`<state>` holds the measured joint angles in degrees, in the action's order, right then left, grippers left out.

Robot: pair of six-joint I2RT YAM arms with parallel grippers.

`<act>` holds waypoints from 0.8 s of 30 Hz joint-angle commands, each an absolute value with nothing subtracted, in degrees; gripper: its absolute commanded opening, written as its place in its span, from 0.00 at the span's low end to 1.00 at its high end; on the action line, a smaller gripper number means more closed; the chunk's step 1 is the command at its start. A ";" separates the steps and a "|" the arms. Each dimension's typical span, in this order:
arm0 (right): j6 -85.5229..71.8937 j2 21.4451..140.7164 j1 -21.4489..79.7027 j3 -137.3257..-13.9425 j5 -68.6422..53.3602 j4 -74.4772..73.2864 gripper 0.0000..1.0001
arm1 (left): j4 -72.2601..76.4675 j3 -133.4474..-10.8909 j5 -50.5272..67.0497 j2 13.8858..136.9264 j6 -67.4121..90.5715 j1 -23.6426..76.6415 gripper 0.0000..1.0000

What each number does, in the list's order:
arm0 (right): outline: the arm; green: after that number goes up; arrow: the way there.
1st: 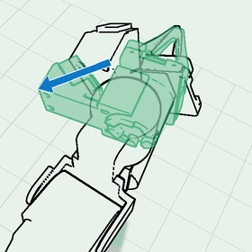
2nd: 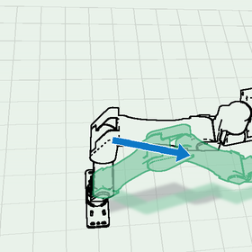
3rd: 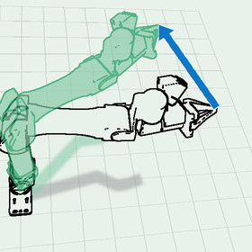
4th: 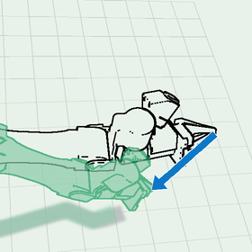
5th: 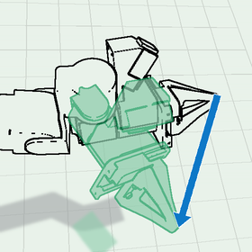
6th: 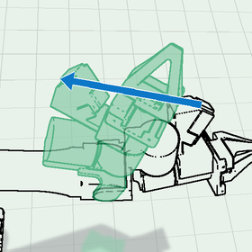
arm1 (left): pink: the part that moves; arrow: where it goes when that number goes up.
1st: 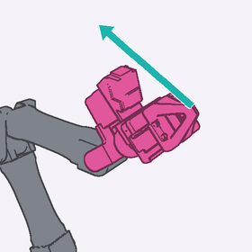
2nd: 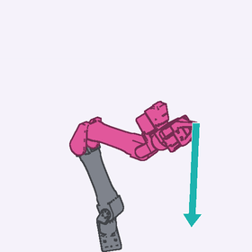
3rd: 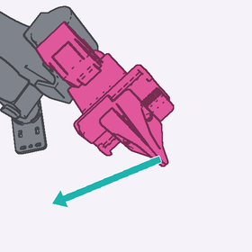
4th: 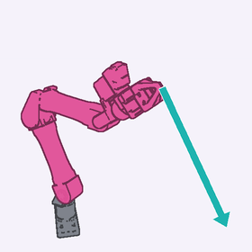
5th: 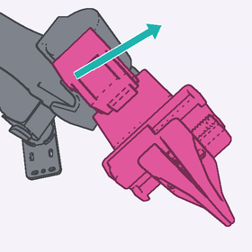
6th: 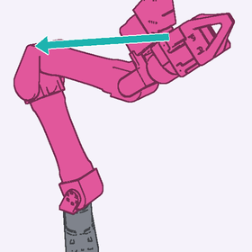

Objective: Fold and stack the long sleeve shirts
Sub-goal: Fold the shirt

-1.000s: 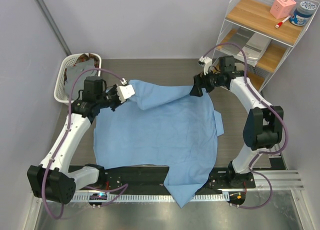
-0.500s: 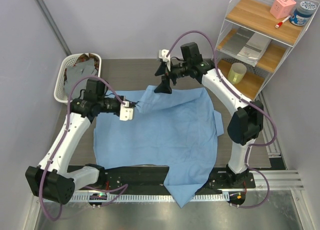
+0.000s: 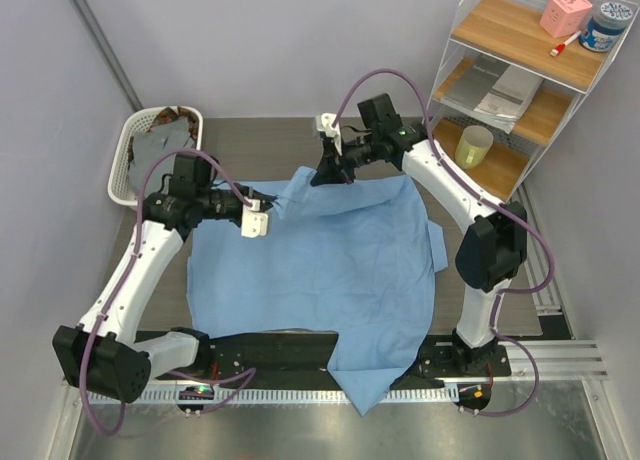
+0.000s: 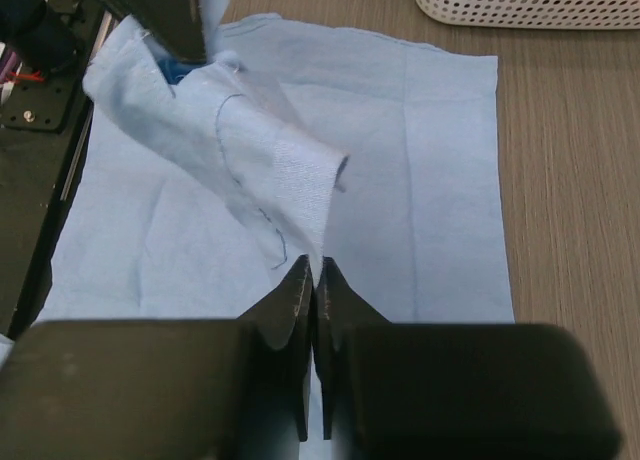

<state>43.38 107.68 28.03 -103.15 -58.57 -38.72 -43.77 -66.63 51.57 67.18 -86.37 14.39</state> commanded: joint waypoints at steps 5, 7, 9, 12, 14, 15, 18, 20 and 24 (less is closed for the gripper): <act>27.27 104.33 23.22 -110.74 -53.80 -33.58 0.01 | -17.13 -70.56 44.30 73.81 -47.30 9.51 0.52; 22.95 103.54 19.97 -110.48 -52.39 -31.13 0.01 | -20.72 -75.99 44.30 80.14 -44.93 5.29 0.59; 20.76 102.75 18.11 -110.39 -50.72 -30.33 0.01 | -29.14 -81.18 43.43 88.45 -46.04 1.87 0.62; 18.81 102.22 15.21 -110.48 -49.04 -28.57 0.01 | -45.57 -95.58 43.33 99.02 -51.41 -1.65 0.59; 17.76 102.13 14.24 -110.22 -48.52 -28.13 0.01 | -58.27 -109.11 40.09 110.53 -55.26 -1.84 0.55; 17.41 102.13 14.15 -110.21 -47.99 -27.86 0.01 | -62.19 -113.68 38.95 114.57 -57.11 -1.93 0.52; 17.05 101.95 13.89 -109.60 -46.94 -27.25 0.01 | -72.46 -128.89 35.17 125.57 -62.37 -2.37 0.49; 16.88 102.04 13.80 -109.60 -46.41 -26.63 0.01 | -73.91 -130.60 31.91 129.80 -64.50 -2.46 0.48; 15.65 102.83 13.10 -110.83 -44.22 -24.79 0.01 | -70.15 -127.37 27.43 131.57 -67.49 -2.90 0.45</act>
